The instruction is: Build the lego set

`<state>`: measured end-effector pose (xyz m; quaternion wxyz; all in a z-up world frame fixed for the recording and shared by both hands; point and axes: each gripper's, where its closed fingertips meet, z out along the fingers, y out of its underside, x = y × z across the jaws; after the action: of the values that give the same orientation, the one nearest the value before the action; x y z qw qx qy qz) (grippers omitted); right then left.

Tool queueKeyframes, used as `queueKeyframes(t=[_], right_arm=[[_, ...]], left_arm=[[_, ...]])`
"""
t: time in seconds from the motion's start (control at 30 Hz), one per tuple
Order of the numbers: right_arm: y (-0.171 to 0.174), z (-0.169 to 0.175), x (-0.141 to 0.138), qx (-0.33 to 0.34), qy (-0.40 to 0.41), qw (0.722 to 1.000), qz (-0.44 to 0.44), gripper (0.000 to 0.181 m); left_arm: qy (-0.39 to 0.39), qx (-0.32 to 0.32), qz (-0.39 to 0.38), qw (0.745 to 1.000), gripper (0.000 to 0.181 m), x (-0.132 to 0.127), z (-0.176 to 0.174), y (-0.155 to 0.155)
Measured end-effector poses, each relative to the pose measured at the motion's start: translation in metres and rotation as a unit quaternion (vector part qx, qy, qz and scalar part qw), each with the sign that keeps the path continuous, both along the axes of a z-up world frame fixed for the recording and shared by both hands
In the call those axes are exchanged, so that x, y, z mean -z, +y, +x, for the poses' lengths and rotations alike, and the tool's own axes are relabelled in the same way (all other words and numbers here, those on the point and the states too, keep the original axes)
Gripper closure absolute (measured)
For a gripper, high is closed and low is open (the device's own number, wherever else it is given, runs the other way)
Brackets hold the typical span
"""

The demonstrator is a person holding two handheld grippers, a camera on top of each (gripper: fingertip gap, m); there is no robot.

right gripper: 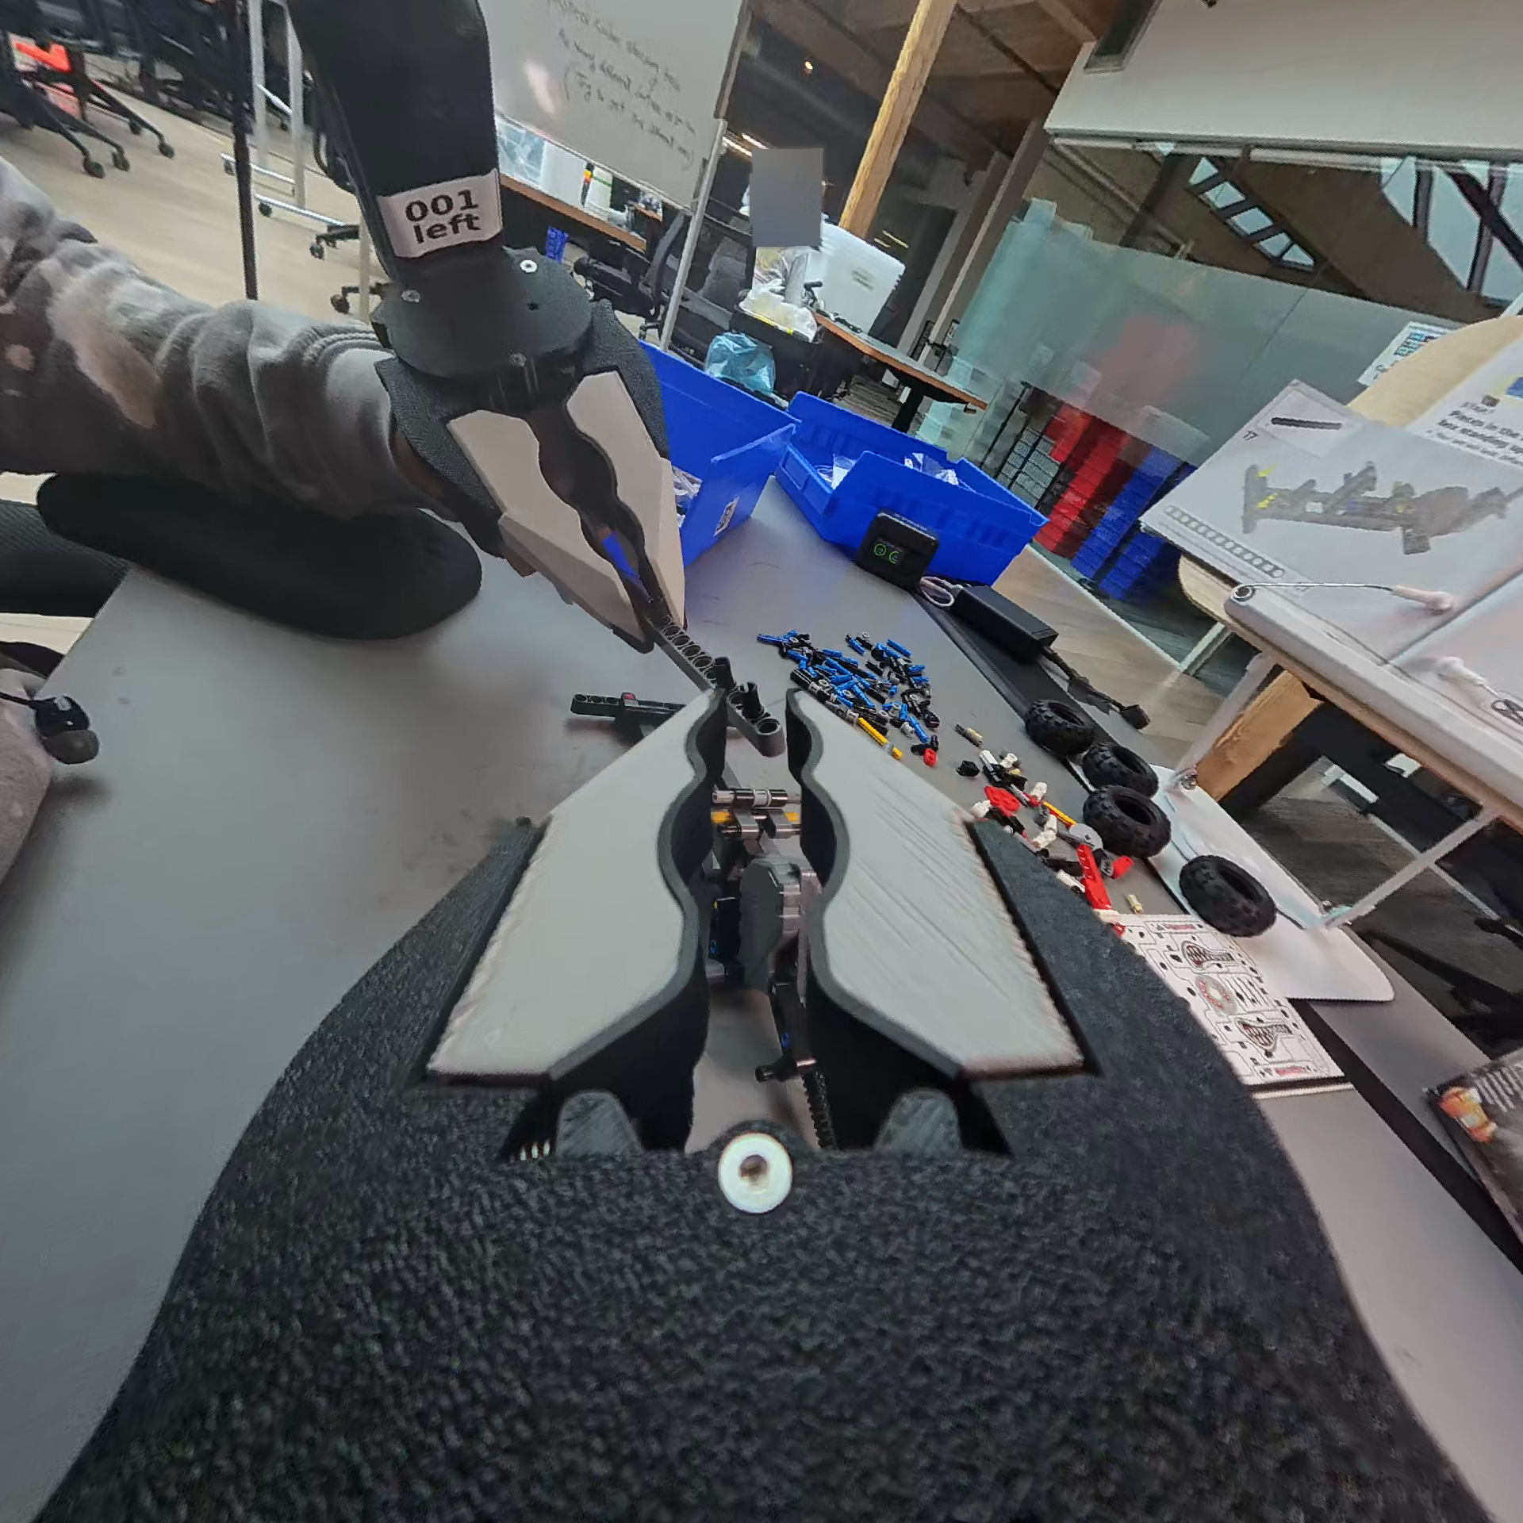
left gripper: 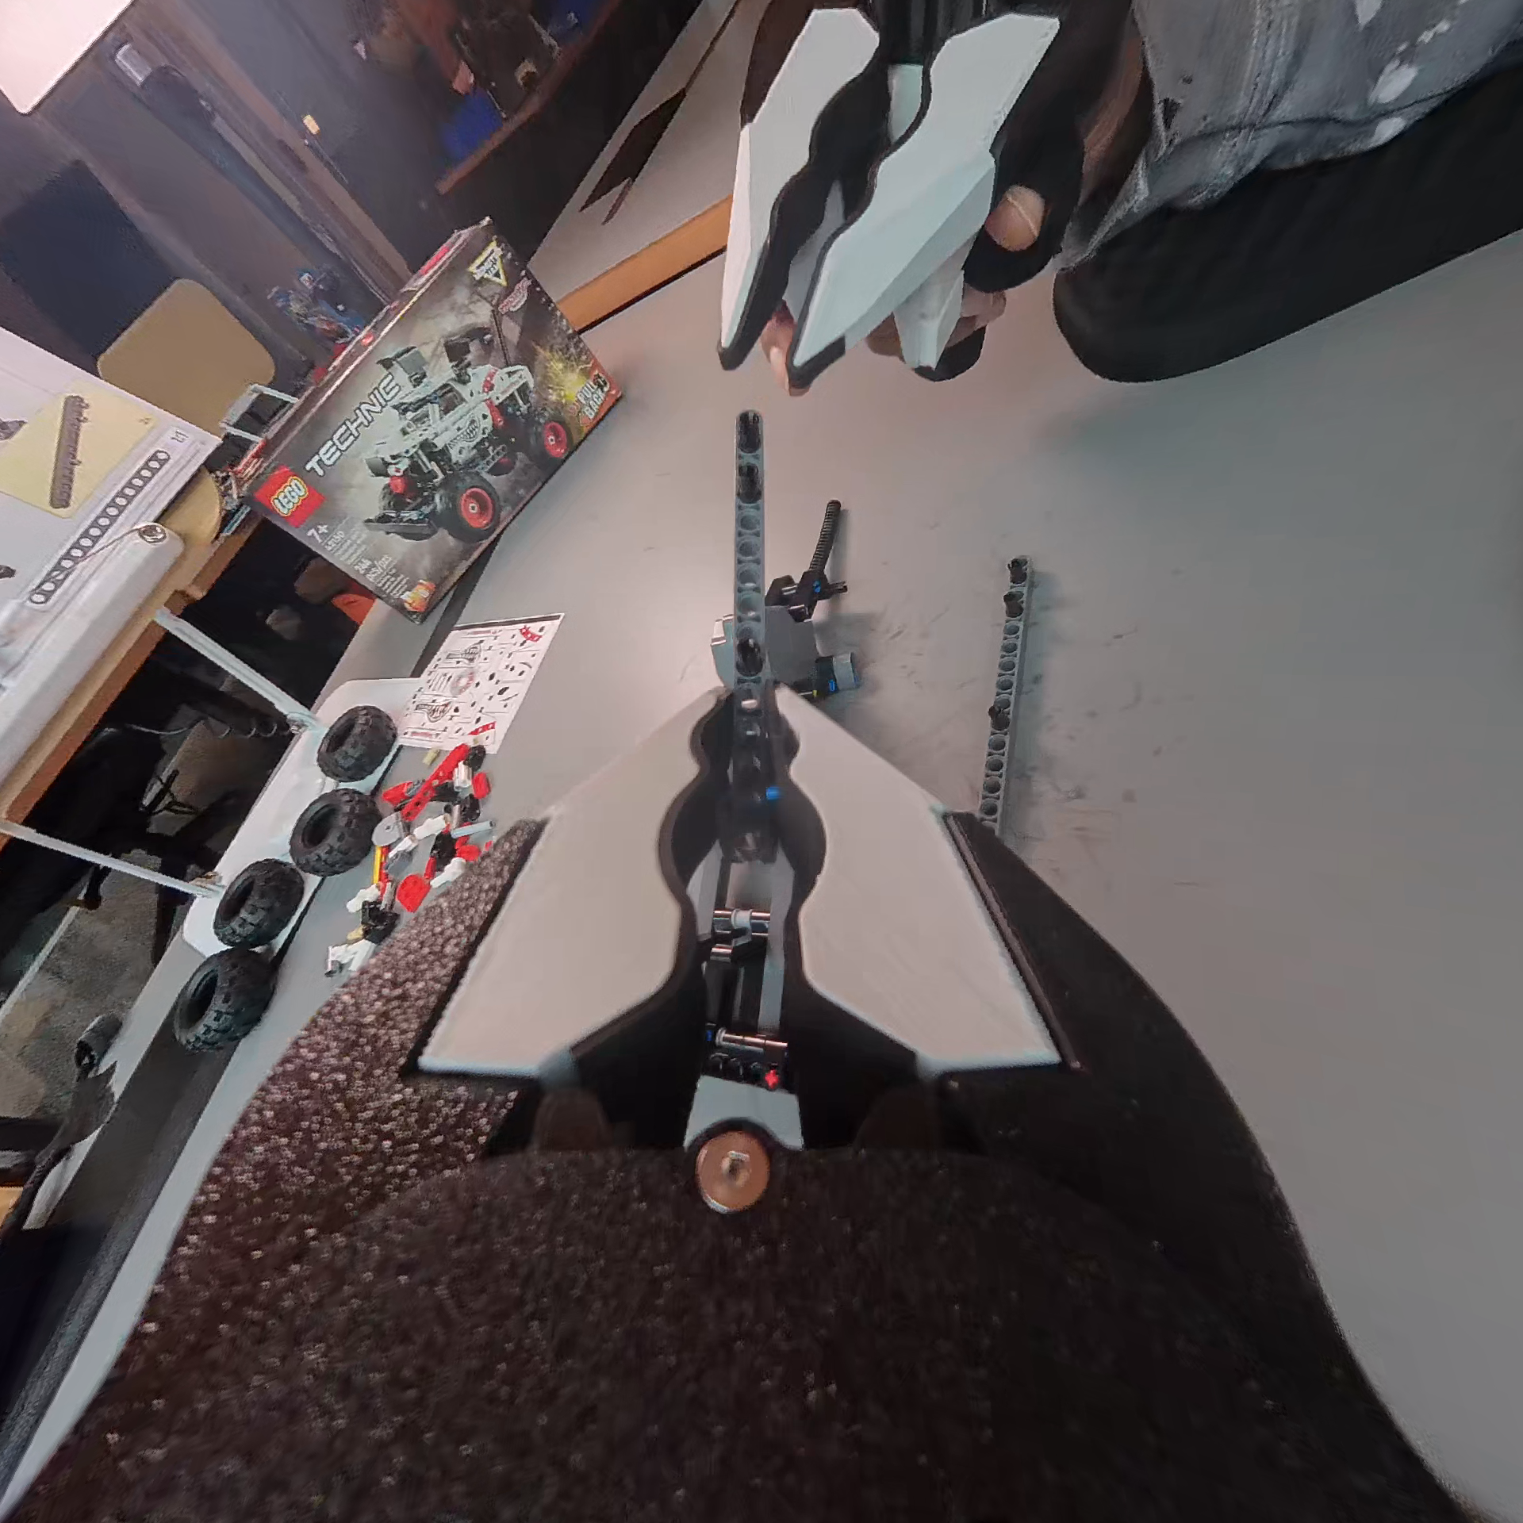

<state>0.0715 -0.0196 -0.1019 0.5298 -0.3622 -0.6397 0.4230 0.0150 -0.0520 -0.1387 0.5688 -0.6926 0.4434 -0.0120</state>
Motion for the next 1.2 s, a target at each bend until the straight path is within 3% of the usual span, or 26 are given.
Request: queueKeyframes(t=[0.17,0.33,1.2], right_arm=[[0.003,-0.007,0.015,0.019,-0.027,0.999,0.015,0.175],[-0.003,-0.008,0.007,0.015,-0.013,1.0,0.014,0.18],[-0.004,-0.023,0.028,0.06,-0.055,0.995,0.058,0.181]], left_arm=[[0.011,-0.008,-0.003,1.0,0.172,0.003,-0.001,0.002],[0.018,-0.019,-0.01,1.0,0.172,0.007,-0.003,0.004],[0.023,-0.028,-0.011,0.999,0.172,0.006,-0.002,0.004]])
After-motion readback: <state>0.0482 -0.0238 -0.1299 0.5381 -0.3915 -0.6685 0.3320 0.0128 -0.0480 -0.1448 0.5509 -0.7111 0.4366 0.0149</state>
